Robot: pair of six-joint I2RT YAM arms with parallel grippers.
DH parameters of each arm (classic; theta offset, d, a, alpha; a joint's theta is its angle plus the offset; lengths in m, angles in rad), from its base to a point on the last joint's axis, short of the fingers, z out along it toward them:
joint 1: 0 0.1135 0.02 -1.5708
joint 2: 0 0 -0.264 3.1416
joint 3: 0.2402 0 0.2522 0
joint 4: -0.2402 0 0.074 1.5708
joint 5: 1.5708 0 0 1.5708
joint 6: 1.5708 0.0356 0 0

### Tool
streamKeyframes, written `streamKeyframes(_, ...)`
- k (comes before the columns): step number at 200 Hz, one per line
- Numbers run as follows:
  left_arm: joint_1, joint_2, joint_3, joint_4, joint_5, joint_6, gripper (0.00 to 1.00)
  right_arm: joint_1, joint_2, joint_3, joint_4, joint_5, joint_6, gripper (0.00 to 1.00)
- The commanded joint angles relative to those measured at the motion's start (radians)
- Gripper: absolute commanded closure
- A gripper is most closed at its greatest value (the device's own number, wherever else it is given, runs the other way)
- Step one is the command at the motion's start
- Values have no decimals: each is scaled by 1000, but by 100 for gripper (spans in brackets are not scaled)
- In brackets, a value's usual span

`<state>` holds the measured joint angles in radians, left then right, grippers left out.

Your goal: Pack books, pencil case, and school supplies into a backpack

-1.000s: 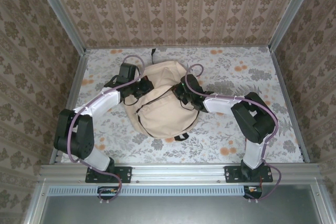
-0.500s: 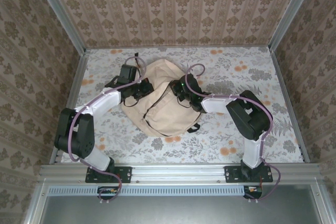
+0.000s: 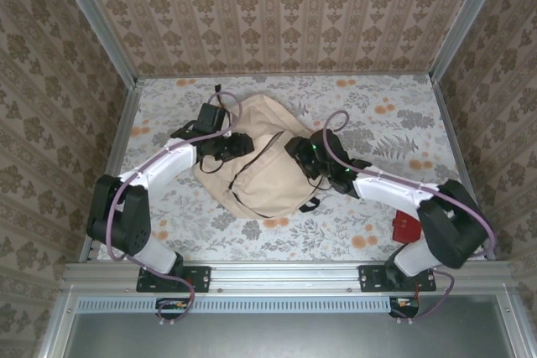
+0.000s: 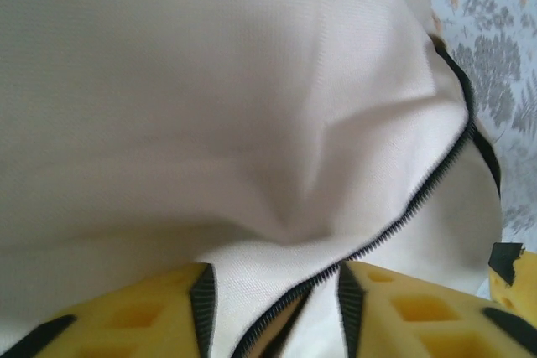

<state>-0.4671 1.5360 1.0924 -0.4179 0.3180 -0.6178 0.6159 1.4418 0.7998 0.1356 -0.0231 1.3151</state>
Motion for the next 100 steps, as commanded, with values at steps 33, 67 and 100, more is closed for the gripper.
streamKeyframes(33, -188, -9, 171, -251, -361, 258, 42, -28, -188, -34, -285, 19, -146, 11)
streamKeyframes(67, -269, 77, 266, -311, -496, 313, 42, -89, -248, -91, -272, -37, -149, 8)
streamKeyframes(100, -319, 199, 362, -351, -613, 353, 43, -149, -269, -116, -243, -119, -164, 8)
